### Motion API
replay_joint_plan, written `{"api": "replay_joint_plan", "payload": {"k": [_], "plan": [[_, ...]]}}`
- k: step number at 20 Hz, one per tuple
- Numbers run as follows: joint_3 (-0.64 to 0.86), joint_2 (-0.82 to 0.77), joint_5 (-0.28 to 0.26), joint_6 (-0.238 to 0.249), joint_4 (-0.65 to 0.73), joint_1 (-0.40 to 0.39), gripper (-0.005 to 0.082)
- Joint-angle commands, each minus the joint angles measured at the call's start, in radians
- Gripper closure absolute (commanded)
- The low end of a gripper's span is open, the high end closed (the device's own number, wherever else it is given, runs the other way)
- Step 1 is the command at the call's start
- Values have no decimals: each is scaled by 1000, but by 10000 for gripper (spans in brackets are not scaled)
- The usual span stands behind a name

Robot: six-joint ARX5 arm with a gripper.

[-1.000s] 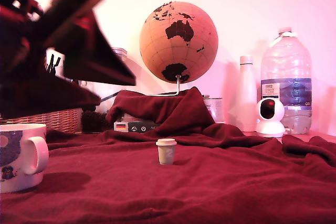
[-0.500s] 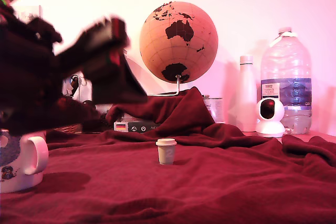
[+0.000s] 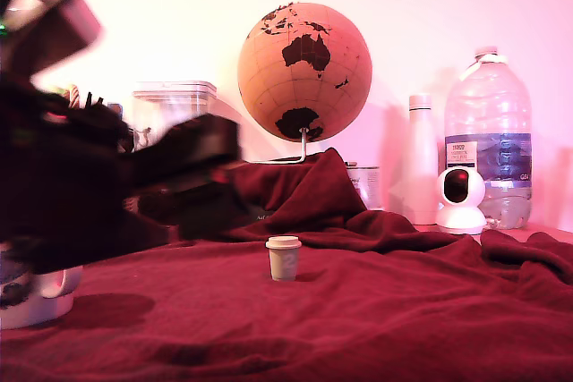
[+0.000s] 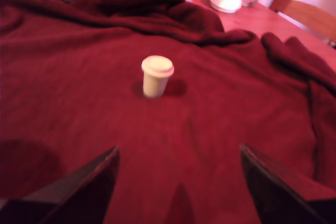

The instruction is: Pick up the coffee capsules on the table and drop them inside the coffee cup

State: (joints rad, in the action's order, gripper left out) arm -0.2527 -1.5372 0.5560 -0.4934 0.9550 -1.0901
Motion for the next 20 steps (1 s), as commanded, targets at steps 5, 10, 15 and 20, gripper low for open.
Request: {"api": "replay_joint_plan", "payload": {"k": [5, 10, 15, 20], "plan": [[-87, -106, -3, 23, 23, 23, 110], [-100, -126, -67, 11, 38, 70, 110], [-129, -170, -145, 9, 40, 119, 110], [-185, -206, -186, 4, 12, 148, 110]]}}
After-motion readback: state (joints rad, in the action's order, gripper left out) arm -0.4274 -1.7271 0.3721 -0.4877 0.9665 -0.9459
